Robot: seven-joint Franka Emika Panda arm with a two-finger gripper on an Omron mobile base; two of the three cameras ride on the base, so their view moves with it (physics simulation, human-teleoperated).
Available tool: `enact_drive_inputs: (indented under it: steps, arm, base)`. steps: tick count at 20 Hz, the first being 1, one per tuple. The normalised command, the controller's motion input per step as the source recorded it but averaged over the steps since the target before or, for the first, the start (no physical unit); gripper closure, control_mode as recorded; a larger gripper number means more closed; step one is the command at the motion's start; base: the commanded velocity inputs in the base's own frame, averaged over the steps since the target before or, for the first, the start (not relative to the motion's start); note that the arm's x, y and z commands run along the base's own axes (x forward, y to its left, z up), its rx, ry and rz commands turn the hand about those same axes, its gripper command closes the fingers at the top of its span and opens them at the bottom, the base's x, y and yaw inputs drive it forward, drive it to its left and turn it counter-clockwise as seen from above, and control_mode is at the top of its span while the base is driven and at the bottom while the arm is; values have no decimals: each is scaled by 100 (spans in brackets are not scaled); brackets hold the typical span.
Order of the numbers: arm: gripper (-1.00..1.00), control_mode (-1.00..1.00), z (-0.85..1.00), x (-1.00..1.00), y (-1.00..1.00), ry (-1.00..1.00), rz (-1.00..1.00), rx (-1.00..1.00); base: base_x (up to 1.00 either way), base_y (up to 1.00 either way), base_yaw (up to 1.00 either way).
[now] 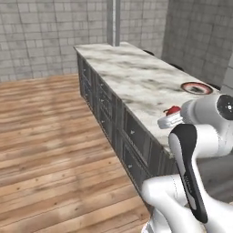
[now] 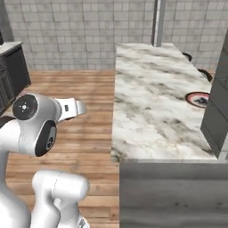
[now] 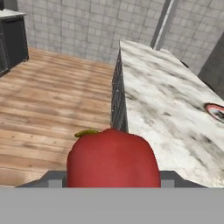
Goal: Take the cheese, steak, and bell pepper from the fridge and place them on the plate on the dining counter to create an appetizer plate.
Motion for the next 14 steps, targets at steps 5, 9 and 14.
enact_drive_inputs:
  steps: [5,9,14]
  arm:
    - [100,100,0,0,0,0,0,0]
    - [100,100,0,0,0,0,0,0]
    - [100,100,0,0,0,0,0,0]
  base:
    - [-86,-11,-49]
    - [-4,-76,-48]
    - [10,-99,-46]
